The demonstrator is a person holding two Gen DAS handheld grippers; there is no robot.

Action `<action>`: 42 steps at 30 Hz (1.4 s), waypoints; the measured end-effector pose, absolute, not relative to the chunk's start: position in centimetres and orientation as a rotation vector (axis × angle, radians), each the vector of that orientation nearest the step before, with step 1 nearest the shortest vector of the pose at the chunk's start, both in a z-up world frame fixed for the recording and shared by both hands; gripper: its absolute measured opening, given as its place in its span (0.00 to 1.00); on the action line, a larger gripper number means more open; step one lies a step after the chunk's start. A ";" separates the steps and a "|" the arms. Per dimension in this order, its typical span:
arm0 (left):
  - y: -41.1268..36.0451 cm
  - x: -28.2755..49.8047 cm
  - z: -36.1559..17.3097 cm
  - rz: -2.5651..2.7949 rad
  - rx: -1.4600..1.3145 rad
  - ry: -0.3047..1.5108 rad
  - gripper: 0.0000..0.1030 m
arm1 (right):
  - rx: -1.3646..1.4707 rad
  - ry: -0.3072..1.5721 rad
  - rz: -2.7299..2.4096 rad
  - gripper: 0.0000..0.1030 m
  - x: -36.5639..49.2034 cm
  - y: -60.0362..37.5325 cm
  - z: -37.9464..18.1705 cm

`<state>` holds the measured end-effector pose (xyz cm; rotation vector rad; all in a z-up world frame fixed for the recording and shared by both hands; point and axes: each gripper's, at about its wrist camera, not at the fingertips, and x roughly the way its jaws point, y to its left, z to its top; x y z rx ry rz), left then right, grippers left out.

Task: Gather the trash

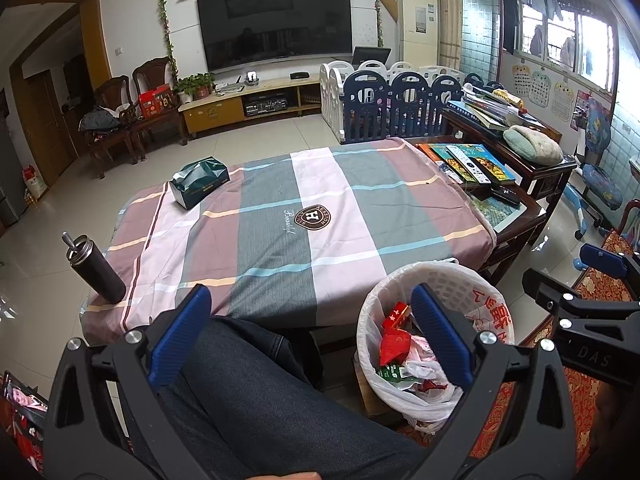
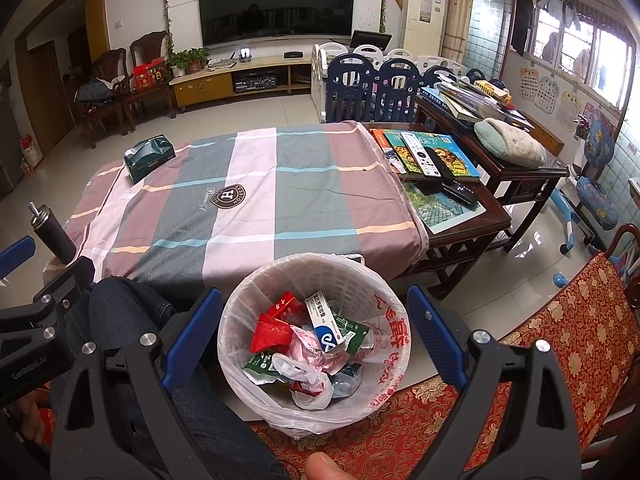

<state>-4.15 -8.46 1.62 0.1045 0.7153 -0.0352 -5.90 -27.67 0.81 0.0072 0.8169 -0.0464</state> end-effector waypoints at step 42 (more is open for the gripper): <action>-8.9 -4.1 1.1 -0.042 0.108 0.722 0.97 | 0.014 0.829 -0.045 0.89 -6.1 -27.2 -0.1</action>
